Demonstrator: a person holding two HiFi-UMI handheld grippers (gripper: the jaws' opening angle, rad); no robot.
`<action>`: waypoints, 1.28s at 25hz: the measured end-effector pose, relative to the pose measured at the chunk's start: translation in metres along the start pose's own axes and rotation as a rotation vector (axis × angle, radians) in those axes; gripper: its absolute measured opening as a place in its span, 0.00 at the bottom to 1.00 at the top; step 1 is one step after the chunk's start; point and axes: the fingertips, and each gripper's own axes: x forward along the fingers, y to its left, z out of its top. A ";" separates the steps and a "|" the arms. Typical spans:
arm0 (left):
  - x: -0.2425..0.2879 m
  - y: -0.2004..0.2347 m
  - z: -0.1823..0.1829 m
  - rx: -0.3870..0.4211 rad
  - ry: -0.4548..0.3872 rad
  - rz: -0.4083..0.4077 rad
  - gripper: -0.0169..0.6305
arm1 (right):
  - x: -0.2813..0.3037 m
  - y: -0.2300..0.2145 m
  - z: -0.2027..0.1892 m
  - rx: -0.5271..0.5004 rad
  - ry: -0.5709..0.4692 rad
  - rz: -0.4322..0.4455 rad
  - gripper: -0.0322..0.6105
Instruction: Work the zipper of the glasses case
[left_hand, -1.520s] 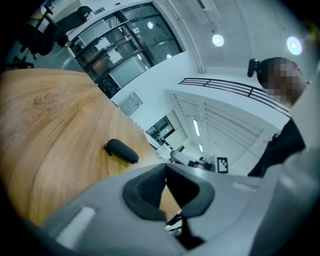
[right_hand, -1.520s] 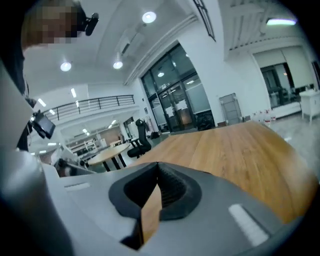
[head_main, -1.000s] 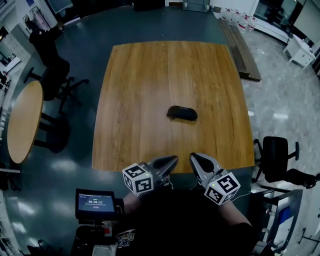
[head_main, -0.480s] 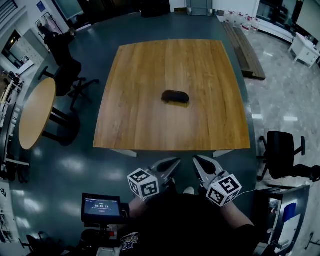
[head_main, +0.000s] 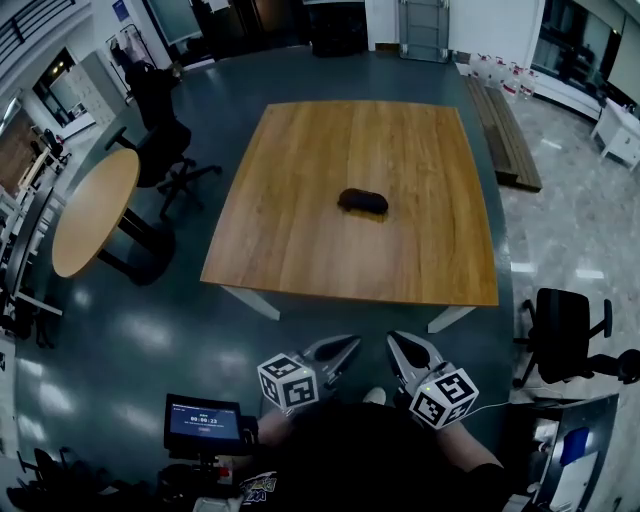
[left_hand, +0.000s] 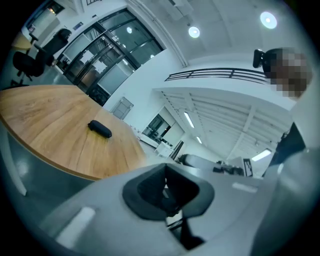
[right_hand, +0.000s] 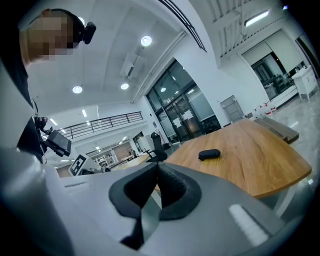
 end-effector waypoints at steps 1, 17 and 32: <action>-0.001 0.000 0.003 0.003 -0.005 0.001 0.02 | -0.001 0.000 0.002 0.005 -0.009 -0.007 0.06; -0.005 -0.011 0.000 0.023 -0.018 -0.004 0.02 | -0.007 0.012 0.000 -0.026 0.002 0.012 0.06; 0.005 -0.019 -0.005 0.043 0.016 -0.023 0.02 | -0.010 0.006 0.001 -0.032 -0.004 0.008 0.06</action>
